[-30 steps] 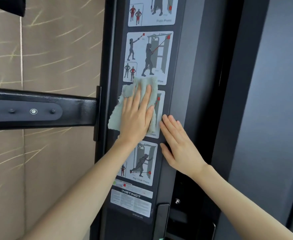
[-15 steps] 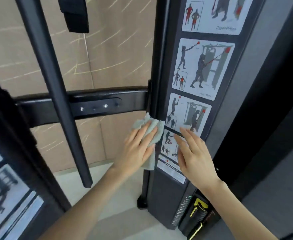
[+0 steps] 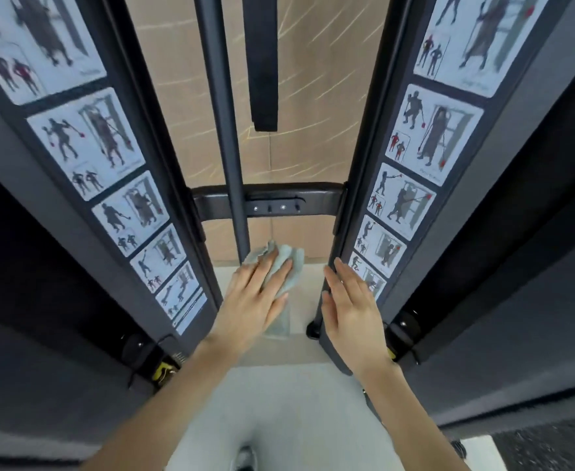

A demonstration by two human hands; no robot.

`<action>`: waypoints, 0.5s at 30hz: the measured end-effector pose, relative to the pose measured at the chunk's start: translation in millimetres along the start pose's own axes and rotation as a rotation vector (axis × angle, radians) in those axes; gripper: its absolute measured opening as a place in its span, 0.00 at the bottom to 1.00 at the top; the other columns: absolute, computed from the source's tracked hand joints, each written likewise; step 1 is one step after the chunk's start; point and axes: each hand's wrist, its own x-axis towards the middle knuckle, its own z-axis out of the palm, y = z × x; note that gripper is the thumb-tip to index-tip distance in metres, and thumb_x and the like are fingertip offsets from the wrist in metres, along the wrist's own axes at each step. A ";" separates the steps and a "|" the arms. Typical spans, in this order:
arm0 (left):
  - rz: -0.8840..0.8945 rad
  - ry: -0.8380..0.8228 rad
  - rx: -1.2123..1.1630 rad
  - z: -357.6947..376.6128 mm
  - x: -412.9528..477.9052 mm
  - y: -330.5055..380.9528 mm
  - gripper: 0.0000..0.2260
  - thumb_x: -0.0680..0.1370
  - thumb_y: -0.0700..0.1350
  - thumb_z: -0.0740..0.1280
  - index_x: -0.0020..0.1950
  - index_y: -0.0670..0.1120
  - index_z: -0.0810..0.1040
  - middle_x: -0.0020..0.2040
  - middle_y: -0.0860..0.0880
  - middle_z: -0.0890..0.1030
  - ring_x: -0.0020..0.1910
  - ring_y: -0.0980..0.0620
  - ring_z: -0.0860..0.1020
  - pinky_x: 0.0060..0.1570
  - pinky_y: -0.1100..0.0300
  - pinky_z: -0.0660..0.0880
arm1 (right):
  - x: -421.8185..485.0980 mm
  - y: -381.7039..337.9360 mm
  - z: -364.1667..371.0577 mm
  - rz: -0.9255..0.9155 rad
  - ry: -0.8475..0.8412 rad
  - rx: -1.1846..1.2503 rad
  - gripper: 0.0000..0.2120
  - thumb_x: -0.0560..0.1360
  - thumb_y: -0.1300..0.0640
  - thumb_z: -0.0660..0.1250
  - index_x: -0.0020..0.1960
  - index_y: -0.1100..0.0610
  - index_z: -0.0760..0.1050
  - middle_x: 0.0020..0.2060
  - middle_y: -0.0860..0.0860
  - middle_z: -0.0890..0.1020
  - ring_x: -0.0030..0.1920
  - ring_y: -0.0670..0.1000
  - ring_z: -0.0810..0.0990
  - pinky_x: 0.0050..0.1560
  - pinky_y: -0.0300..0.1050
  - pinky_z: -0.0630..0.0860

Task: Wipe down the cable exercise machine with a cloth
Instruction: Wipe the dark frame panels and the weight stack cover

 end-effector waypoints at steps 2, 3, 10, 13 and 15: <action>-0.031 0.012 0.003 -17.0 -5.9 11.7 0.21 0.81 0.50 0.56 0.72 0.43 0.70 0.72 0.39 0.69 0.66 0.42 0.73 0.62 0.51 0.67 | -3.1 -7.3 -17.9 -0.014 0.001 0.040 0.18 0.78 0.58 0.57 0.62 0.65 0.76 0.61 0.61 0.77 0.60 0.61 0.77 0.56 0.55 0.77; -0.048 0.019 0.000 -24.0 -10.0 17.9 0.21 0.81 0.50 0.56 0.72 0.43 0.70 0.72 0.39 0.69 0.66 0.42 0.73 0.62 0.50 0.68 | -4.7 -9.9 -26.0 -0.030 0.004 0.061 0.18 0.78 0.58 0.57 0.63 0.65 0.76 0.61 0.60 0.77 0.60 0.61 0.77 0.57 0.56 0.77; -0.275 0.103 -0.061 -78.6 -67.6 47.1 0.19 0.83 0.50 0.55 0.73 0.46 0.65 0.69 0.40 0.72 0.58 0.40 0.78 0.57 0.47 0.72 | -21.6 -41.0 -54.1 -0.194 -0.037 0.215 0.18 0.78 0.58 0.56 0.63 0.64 0.75 0.60 0.60 0.77 0.59 0.60 0.77 0.55 0.56 0.77; -0.357 0.129 0.038 -112.6 -104.2 43.6 0.19 0.83 0.50 0.55 0.72 0.45 0.66 0.68 0.41 0.72 0.61 0.41 0.75 0.59 0.49 0.70 | -25.5 -69.8 -48.8 -0.280 -0.090 0.312 0.18 0.79 0.57 0.56 0.63 0.65 0.75 0.59 0.60 0.78 0.59 0.60 0.78 0.56 0.57 0.77; -0.406 0.145 0.119 -136.7 -131.1 40.1 0.19 0.82 0.49 0.57 0.72 0.44 0.66 0.69 0.42 0.70 0.63 0.43 0.72 0.60 0.50 0.69 | -29.1 -97.9 -42.1 -0.356 -0.141 0.382 0.18 0.79 0.56 0.56 0.63 0.65 0.75 0.59 0.60 0.78 0.59 0.59 0.77 0.56 0.57 0.77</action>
